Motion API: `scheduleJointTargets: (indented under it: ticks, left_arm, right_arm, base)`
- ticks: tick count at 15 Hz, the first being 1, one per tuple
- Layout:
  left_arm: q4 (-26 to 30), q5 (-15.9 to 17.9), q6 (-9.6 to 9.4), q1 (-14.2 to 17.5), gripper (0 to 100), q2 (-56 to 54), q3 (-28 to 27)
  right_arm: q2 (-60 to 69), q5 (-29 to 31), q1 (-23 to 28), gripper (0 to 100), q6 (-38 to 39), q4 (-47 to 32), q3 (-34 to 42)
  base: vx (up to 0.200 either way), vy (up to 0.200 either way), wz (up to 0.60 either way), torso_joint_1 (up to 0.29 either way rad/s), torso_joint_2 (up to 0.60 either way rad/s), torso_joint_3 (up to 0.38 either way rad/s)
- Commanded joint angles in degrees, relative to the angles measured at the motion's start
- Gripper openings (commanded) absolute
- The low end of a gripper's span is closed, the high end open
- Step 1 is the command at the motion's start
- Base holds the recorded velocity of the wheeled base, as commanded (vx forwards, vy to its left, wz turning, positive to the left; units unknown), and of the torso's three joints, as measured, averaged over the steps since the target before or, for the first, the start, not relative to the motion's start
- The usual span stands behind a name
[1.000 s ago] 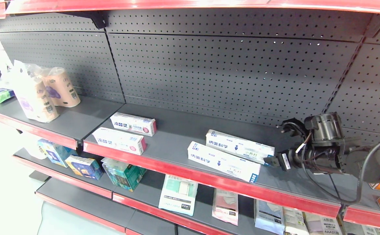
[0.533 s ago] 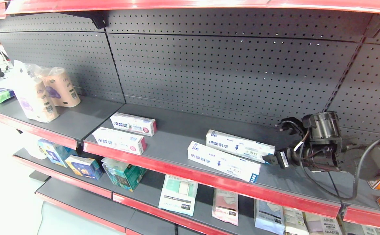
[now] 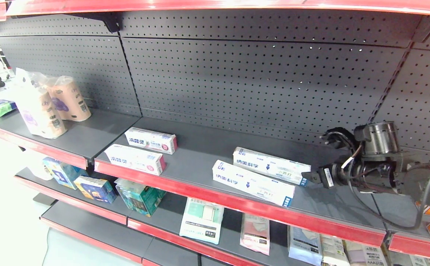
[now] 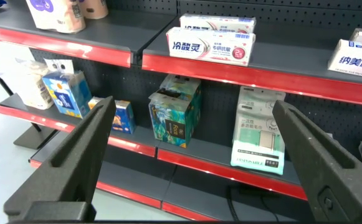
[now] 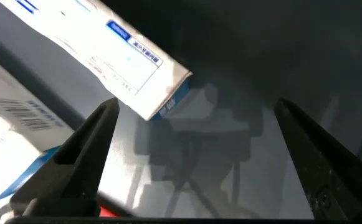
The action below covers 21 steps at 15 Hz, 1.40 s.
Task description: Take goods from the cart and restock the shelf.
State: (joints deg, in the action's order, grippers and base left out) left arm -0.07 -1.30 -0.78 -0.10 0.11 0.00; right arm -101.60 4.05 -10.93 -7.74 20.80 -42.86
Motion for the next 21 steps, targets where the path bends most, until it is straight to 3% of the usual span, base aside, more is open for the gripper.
scheduleJointTargets:
  ticks: [1, 6, 8, 9, 11, 15, 17, 21]
  left_arm:
    - [-0.01, -0.01, -0.01, 0.01, 100, -0.02, 0.00]
    - [-0.01, -0.01, -0.01, 0.01, 100, -0.02, 0.00]
    - [-0.01, -0.01, -0.01, 0.01, 100, -0.02, 0.00]
    - [-0.01, -0.01, -0.01, 0.01, 100, -0.02, 0.00]
    - [-0.01, -0.01, -0.01, 0.01, 100, -0.02, 0.00]
    - [-0.01, -0.01, -0.01, 0.01, 100, -0.02, 0.00]
    - [-0.01, -0.01, -0.01, 0.01, 100, -0.02, 0.00]
    - [-0.01, -0.01, -0.01, 0.01, 100, -0.02, 0.00]
  right_arm:
    - [7.38, 0.08, 1.18, 100, 0.36, 0.03, 2.96]
    - [28.38, 0.70, 6.98, 100, 2.12, 0.12, 15.70]
    - [45.79, -1.67, 11.29, 100, 1.24, -0.05, 25.55]
    - [46.31, -1.85, 11.37, 100, 1.06, -0.14, 25.81]
    - [66.53, -3.43, 11.55, 100, -2.37, -0.58, 36.09]
    - [87.53, -4.84, 11.37, 100, 1.41, -6.91, 42.86]
    - [101.60, -5.45, 10.85, 100, 4.84, -20.89, 42.77]
    - [101.60, -5.10, 10.85, 100, 7.39, -20.71, 42.86]
  base:
    - [0.000, 0.000, 0.00, 0.000, 0.00, 0.000]
    - [0.000, 0.000, 0.00, 0.000, 0.00, 0.000]
    - [0.000, 0.000, 0.00, 0.000, 0.00, 0.000]
    - [0.000, 0.000, 0.00, 0.000, 0.00, 0.000]
    - [0.000, 0.000, 0.00, 0.000, 0.00, 0.000]
    - [0.000, 0.000, 0.00, 0.000, 0.00, 0.000]
    - [0.000, 0.000, 0.00, 0.000, 0.00, 0.000]
    - [0.000, 0.000, 0.00, 0.000, 0.00, 0.000]
